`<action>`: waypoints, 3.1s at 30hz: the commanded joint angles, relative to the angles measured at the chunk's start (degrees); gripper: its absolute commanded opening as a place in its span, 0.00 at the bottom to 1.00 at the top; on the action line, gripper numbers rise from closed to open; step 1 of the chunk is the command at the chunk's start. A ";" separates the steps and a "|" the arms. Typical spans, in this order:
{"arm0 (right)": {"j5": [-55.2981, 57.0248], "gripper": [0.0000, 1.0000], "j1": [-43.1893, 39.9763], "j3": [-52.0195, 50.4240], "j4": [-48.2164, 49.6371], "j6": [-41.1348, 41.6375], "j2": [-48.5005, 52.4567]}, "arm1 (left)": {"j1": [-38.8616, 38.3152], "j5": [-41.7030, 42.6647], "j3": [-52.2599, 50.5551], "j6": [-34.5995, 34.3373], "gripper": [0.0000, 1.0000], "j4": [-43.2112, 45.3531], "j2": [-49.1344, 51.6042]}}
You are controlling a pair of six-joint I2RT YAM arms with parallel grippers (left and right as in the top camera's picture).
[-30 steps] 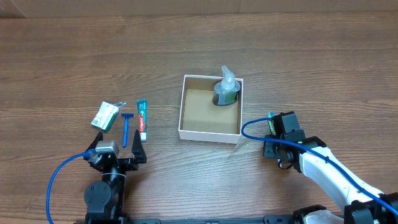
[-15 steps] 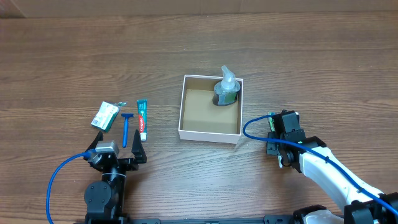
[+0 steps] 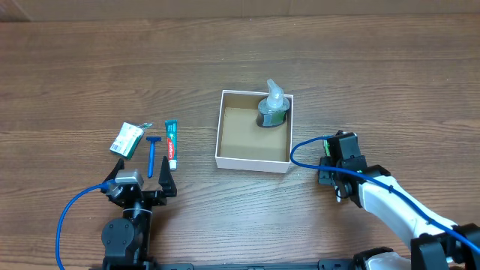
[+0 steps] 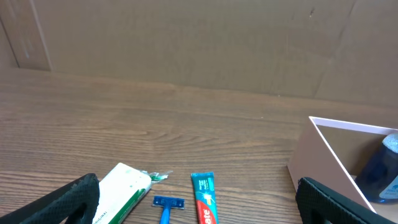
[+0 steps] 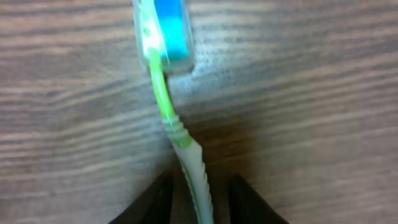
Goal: Pack container
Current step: 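Lower the right gripper onto the green toothbrush and grasp it, then carry the toothbrush with the right gripper and place it in the box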
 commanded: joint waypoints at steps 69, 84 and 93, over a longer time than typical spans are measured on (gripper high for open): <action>-8.63 0.04 29.33 43.10 -32.24 4.00 -2.97 | 0.42 0.66 -0.20 0.87 1.00 0.13 -0.50; -0.74 0.05 29.20 43.06 -20.00 -2.36 10.40 | 0.42 0.66 -0.20 0.87 1.00 0.11 -0.50; 0.55 0.16 29.20 43.06 -17.44 7.56 10.45 | 0.42 0.66 -0.20 0.87 1.00 0.13 -0.50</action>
